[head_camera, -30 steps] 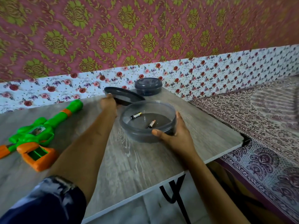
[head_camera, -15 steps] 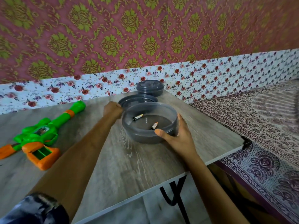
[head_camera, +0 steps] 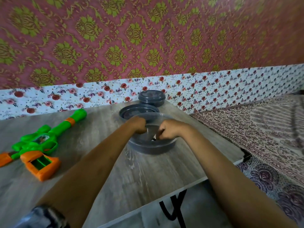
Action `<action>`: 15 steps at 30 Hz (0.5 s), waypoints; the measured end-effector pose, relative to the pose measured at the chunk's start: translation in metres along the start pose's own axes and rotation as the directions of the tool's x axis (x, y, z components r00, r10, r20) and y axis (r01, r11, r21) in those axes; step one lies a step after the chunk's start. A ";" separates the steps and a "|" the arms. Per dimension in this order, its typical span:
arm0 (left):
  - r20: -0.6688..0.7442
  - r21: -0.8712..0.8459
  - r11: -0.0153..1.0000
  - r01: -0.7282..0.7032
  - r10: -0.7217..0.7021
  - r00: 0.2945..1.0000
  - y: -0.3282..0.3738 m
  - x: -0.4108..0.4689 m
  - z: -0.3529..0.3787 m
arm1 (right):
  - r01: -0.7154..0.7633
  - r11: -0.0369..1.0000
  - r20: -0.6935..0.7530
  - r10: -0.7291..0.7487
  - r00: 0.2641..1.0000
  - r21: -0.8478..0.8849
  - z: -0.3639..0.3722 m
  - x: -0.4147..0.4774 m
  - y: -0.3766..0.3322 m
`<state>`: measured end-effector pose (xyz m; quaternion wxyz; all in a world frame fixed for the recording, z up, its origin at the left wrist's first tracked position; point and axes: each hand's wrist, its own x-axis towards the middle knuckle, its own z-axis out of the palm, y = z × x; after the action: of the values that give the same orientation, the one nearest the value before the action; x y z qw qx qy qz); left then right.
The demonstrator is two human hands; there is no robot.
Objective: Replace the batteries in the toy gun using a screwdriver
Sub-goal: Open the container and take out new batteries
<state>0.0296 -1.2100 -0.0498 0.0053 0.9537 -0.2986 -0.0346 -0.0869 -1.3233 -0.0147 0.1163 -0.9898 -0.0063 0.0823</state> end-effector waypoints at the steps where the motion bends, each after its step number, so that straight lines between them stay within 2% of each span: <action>1: 0.020 -0.002 1.000 -0.012 0.012 1.000 0.000 0.000 -0.002 | -0.017 0.999 0.069 0.020 0.997 -0.036 -0.004 0.005 -0.002; 4: 0.049 0.003 0.997 -0.075 0.075 0.996 -0.001 0.003 -0.003 | -0.017 0.983 0.217 0.058 0.974 -0.183 -0.012 0.016 -0.009; 7: -0.008 -0.070 0.993 -0.098 0.098 0.995 -0.002 0.003 -0.001 | 0.000 0.956 0.298 0.092 0.950 -0.293 -0.005 0.025 -0.011; 12: -0.014 -0.125 0.989 -0.075 0.074 0.997 -0.002 0.005 0.000 | 0.040 0.940 0.318 0.074 0.945 -0.339 0.001 0.029 -0.010; 15: -0.019 -0.178 0.980 -0.083 0.081 0.997 -0.001 0.004 -0.001 | 0.039 0.949 0.311 0.063 0.948 -0.312 0.001 0.030 -0.009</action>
<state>0.0336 -1.2120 -0.0491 0.0942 0.9365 -0.3333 -0.0554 -0.0577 -1.3135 -0.0185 -0.0456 -0.9695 -0.0317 0.2389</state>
